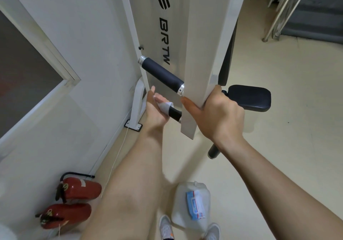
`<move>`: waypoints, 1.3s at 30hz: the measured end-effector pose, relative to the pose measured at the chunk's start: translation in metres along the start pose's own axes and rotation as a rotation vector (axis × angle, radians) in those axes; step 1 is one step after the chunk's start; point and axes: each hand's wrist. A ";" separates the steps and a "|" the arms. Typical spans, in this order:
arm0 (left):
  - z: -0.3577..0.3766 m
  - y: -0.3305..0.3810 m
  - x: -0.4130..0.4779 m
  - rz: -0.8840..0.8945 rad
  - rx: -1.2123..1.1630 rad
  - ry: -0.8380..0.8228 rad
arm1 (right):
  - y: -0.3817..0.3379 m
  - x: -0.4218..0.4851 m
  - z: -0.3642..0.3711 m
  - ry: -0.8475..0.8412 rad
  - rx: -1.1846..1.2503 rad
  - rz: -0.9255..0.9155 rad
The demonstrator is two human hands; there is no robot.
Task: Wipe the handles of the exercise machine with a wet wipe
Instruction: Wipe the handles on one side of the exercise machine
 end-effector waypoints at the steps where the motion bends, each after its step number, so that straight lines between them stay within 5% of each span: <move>1: -0.006 -0.011 -0.002 -0.012 -0.052 -0.063 | 0.000 -0.002 0.001 0.010 0.002 0.001; 5: -0.008 -0.047 -0.020 -0.073 0.072 -0.157 | 0.004 -0.002 -0.002 0.011 -0.001 0.014; 9: 0.021 -0.011 -0.025 -0.188 0.155 0.026 | 0.008 0.002 -0.005 -0.038 -0.006 0.026; 12: 0.021 0.010 -0.013 -0.096 0.190 0.109 | 0.005 0.000 -0.004 -0.039 -0.003 0.030; 15: 0.000 -0.018 -0.004 0.001 0.168 0.025 | -0.001 0.000 -0.002 -0.005 -0.022 0.027; 20: -0.005 -0.047 -0.025 -0.107 0.049 -0.186 | 0.001 -0.002 -0.002 0.001 -0.012 0.027; 23: 0.010 -0.018 -0.028 -0.132 0.132 0.008 | 0.005 0.000 -0.004 -0.017 -0.010 0.029; 28: 0.025 0.009 -0.023 -0.054 0.129 0.211 | 0.003 -0.004 -0.004 -0.018 -0.001 0.028; 33: 0.010 -0.035 -0.047 -0.042 0.313 -0.027 | 0.001 0.000 -0.004 -0.027 0.009 0.047; 39: -0.009 -0.030 -0.057 0.198 0.386 0.009 | 0.004 0.004 -0.007 -0.052 0.024 0.053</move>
Point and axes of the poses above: each hand's wrist, its own x-axis towards the middle knuckle, its own z-axis out of the palm, y = z × x, and after that the axes turned 9 degrees about z, right-handed
